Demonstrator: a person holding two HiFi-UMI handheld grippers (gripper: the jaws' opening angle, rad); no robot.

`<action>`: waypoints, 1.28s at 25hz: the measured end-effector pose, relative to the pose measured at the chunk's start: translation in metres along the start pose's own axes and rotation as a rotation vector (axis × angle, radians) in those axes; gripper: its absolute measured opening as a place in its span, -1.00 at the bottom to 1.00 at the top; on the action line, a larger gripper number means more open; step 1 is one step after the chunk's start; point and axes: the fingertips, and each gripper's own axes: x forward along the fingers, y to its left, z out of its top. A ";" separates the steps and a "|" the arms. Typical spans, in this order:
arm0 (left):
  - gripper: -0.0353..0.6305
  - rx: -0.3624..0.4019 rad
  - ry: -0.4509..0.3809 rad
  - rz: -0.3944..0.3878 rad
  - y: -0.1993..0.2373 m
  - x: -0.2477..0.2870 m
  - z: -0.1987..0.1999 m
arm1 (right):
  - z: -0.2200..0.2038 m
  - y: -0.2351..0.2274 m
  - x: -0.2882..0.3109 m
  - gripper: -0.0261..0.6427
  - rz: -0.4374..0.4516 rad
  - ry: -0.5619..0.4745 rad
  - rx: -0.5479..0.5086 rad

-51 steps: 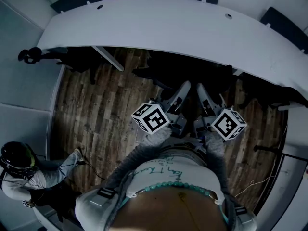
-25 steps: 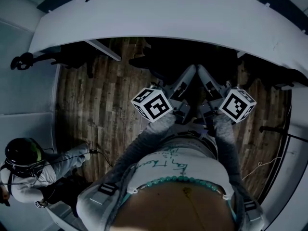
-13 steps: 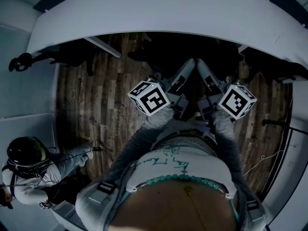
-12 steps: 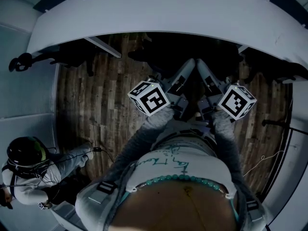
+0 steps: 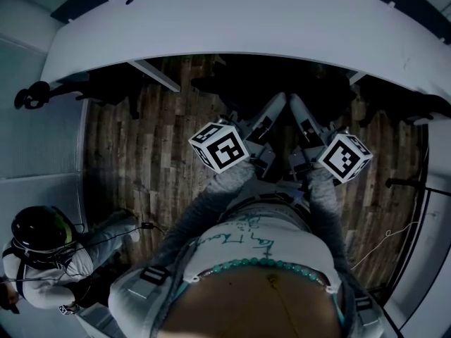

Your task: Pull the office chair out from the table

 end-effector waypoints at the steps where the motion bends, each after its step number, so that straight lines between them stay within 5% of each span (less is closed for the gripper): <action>1: -0.20 0.002 0.001 -0.002 0.001 -0.001 0.000 | -0.001 0.001 0.000 -0.23 0.000 -0.003 -0.002; 32: -0.36 0.052 -0.013 -0.022 0.003 -0.042 0.007 | -0.036 0.025 -0.002 -0.33 0.003 -0.051 -0.011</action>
